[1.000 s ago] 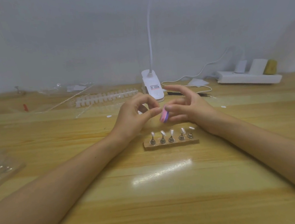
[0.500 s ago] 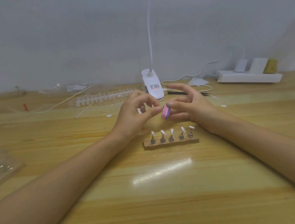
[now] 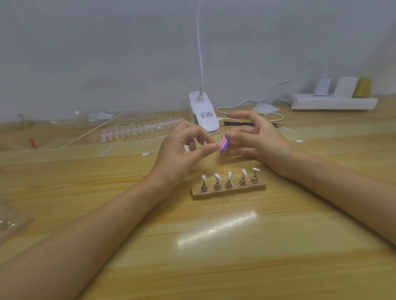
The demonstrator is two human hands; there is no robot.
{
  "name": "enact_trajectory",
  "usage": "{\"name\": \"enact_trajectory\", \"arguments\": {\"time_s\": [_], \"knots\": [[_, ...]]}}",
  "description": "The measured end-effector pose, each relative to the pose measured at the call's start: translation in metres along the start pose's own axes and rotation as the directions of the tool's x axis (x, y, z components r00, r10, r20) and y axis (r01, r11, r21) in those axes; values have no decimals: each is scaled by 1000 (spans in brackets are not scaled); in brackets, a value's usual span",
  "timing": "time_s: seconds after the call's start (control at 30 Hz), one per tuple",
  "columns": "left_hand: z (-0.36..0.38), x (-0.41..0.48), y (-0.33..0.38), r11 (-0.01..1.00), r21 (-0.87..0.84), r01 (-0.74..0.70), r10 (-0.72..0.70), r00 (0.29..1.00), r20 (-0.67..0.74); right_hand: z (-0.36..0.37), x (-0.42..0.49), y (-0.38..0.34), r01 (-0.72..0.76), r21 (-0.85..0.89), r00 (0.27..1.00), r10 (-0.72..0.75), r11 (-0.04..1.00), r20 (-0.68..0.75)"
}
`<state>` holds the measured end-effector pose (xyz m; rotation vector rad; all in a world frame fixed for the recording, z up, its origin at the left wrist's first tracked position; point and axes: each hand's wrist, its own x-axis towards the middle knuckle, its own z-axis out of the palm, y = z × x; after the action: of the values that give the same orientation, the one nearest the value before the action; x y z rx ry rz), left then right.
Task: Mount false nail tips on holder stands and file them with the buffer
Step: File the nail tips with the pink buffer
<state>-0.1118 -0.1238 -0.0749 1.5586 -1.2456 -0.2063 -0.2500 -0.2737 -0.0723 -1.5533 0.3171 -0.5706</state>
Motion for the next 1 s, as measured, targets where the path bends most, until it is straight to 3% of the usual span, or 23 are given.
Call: {"name": "enact_trajectory", "arguments": {"time_s": [0.13,0.23,0.37,0.5,0.63,0.77,0.9,1.0], "knots": [[0,1,0,1000,-6,2,-2,1000,-20,3,-2,0,-2,-102,994,13,995,110],[-1,0,1,1000,-2,-4,4,1000,1,1,0,-1,-11,-60,1000,12,998,13],[-1,1,1,1000,-20,16,-17,1000,-24,2,-2,-1,9,-90,994,0,996,107],[0,0,2,1000,-25,17,-16,1000,11,0,0,-1,8,-38,1000,-7,999,6],[-1,1,0,998,-58,13,-14,1000,-18,3,-4,-2,-2,-86,989,15,996,145],[0,0,0,999,-44,0,0,1000,-11,0,-2,-3,4,18,1000,-4,1000,14],[0,0,0,999,-37,-17,16,1000,-15,4,-4,-3,1,-64,995,6,998,99],[0,0,1,1000,-20,-22,22,1000,-7,0,-2,-3,5,46,998,-2,999,-60]]}}
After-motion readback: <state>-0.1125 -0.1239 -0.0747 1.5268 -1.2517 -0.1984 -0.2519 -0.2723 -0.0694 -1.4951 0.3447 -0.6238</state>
